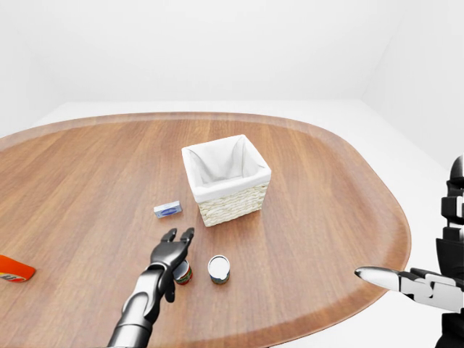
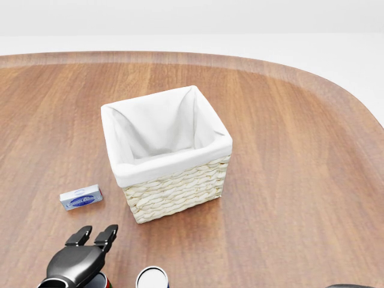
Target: Pick up the tomato sauce, and put it in the basket.
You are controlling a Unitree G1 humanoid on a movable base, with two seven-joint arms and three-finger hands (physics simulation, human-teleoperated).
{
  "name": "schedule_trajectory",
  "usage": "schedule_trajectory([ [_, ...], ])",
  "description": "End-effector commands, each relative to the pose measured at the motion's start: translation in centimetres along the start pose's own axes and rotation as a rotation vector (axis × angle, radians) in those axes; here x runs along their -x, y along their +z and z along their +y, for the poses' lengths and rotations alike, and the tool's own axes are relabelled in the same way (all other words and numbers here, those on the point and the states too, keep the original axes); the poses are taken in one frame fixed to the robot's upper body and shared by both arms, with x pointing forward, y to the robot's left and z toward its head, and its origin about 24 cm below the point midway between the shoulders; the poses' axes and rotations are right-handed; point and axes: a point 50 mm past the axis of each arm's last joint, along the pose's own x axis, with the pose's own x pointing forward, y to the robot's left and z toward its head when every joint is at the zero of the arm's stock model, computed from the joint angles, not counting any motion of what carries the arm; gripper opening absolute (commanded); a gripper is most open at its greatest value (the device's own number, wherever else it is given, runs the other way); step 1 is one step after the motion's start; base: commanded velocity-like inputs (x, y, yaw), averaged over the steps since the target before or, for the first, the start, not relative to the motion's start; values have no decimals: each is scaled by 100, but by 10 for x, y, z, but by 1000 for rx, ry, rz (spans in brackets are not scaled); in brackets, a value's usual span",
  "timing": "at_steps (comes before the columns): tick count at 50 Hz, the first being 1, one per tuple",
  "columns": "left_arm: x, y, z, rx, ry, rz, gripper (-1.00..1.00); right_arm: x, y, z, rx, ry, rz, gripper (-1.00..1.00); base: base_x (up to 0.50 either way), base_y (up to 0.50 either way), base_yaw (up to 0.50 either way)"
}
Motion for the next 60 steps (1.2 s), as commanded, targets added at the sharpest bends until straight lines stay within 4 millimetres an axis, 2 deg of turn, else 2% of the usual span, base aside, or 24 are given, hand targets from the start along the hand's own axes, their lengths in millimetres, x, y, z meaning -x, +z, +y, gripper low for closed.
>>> schedule_trajectory([
  [1, 1, 5, -3, -14, 9, -13, 100, 0, 0, -1, 1, -1, 0, 100, 0, 0, 0],
  [24, 2, 15, -19, -76, -10, -35, 100, 0, 0, -1, 0, -4, -3, 100, 0, 0, 0],
  [42, -6, 16, -29, -111, -30, -33, 100, 0, 0, -1, -1, -4, -2, 100, 0, 0, 0],
  [43, -6, 16, -29, -112, -29, -34, 65, 0, 0, -1, -2, -5, -2, 100, 0, 0, 0],
  [44, -6, 16, -29, -104, -30, -33, 2, 0, 0, -1, -2, -5, -3, 100, 0, 0, 0],
  [45, -6, 16, -30, -100, -35, -33, -98, 0, 0, -1, -2, -4, -2, 100, 0, 0, 0],
  [60, -5, 17, -30, -96, -34, -36, -100, 1, 0, -1, 0, -5, 3, 100, 0, 0, 0],
])
